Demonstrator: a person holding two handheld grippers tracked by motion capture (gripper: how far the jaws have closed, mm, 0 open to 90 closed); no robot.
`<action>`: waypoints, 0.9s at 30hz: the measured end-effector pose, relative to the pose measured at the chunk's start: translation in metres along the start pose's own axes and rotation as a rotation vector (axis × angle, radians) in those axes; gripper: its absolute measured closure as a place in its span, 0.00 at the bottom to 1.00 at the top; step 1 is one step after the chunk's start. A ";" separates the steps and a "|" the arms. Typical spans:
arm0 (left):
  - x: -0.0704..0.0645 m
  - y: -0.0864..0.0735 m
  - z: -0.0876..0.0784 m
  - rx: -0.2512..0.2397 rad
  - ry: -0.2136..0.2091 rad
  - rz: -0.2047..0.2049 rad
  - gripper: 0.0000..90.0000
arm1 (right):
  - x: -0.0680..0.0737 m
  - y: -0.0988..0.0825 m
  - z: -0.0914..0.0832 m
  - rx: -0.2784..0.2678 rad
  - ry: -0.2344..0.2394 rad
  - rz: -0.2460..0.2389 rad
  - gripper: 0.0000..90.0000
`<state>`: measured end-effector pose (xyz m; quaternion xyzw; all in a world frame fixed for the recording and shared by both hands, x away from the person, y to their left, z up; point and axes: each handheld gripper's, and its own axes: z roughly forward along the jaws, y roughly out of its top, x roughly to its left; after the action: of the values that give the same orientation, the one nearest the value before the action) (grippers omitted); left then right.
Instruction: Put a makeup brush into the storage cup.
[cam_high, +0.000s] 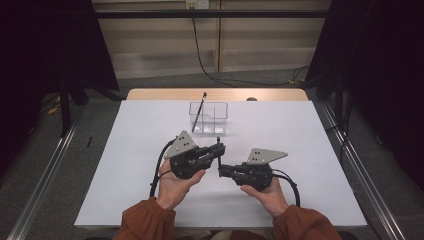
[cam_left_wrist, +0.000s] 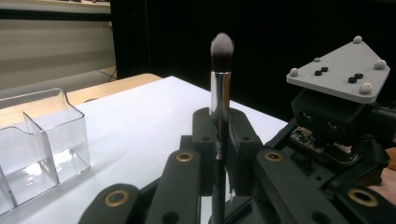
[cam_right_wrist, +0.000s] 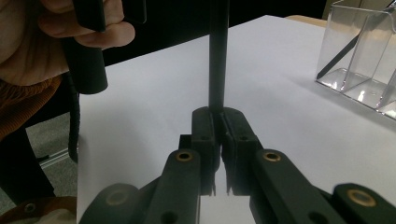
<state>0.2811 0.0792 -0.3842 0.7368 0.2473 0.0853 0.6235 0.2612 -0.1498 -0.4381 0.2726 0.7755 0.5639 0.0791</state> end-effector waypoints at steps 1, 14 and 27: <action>0.000 0.000 0.000 0.001 0.002 0.000 0.93 | 0.000 0.000 0.000 -0.002 0.002 0.000 0.93; 0.001 -0.001 0.000 0.014 0.013 -0.002 0.93 | -0.002 0.001 -0.002 -0.028 -0.004 0.017 0.71; 0.004 -0.001 -0.002 0.015 0.015 0.001 0.93 | -0.005 0.004 -0.007 -0.055 -0.011 0.037 0.40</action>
<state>0.2833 0.0830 -0.3853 0.7410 0.2521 0.0891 0.6160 0.2637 -0.1578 -0.4330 0.2879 0.7540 0.5850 0.0806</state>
